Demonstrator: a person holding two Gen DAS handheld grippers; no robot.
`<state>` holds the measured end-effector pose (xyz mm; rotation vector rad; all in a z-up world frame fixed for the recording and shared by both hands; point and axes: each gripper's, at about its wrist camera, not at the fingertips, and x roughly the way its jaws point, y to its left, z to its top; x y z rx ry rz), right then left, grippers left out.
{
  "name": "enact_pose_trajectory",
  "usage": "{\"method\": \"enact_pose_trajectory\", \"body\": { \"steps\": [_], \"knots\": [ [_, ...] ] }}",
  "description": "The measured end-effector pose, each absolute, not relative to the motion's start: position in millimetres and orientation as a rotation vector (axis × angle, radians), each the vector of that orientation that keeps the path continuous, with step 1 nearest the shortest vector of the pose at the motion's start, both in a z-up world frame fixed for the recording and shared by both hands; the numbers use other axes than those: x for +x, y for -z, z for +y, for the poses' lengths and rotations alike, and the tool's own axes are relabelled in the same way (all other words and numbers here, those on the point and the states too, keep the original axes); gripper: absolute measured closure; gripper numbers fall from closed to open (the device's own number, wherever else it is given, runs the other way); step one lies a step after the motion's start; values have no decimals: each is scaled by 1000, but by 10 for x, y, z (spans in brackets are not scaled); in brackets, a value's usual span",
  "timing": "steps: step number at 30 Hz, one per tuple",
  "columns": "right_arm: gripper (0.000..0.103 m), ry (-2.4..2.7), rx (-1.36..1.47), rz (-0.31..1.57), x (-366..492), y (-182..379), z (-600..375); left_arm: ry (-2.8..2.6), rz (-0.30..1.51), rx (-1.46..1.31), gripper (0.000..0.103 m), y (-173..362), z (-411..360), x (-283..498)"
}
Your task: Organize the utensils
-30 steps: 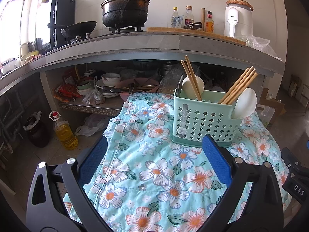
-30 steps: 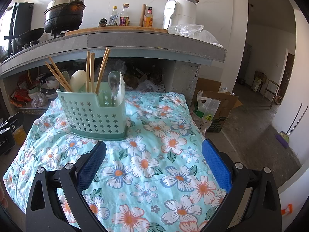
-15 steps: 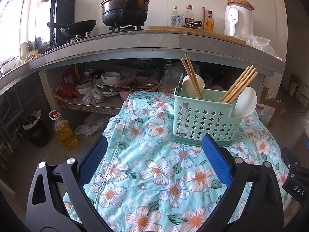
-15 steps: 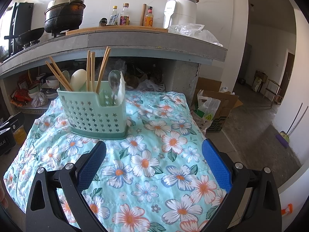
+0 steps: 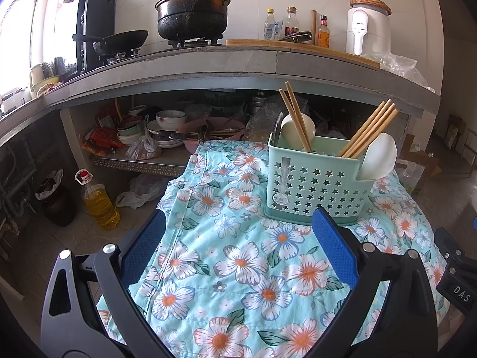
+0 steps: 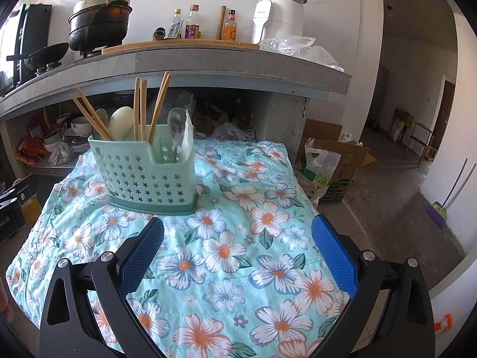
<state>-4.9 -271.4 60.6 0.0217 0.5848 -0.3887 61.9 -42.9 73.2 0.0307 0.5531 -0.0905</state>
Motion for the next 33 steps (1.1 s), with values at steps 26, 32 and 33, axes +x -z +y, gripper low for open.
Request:
{"method": "enact_pose_trajectory", "body": {
  "steps": [26, 32, 33],
  "knots": [
    [7, 390, 25, 587, -60, -606, -2715, 99, 569, 28, 8, -647, -454, 580],
    [7, 386, 26, 588, -58, -601, -2702, 102, 574, 21, 8, -646, -441, 562],
    [7, 384, 25, 589, -56, -601, -2701, 103, 574, 22, 8, -649, -439, 571]
  ]
}}
